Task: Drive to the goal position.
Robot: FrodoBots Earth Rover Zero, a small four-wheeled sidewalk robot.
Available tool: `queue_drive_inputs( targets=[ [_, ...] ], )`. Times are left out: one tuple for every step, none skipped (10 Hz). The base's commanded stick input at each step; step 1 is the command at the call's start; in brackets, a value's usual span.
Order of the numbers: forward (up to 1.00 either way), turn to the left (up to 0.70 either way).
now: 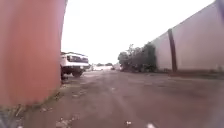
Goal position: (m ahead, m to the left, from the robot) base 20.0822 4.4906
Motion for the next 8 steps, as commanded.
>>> queue_drive_inputs(
  targets=[
    [1.0,0.0],
    [1.0,0.0],
    [1.0,0.0],
    [1.0,0.0],
    [1.0,0.0],
    [1.0,0.0],
    [1.0,0.0],
    [1.0,0.0]
  ],
)
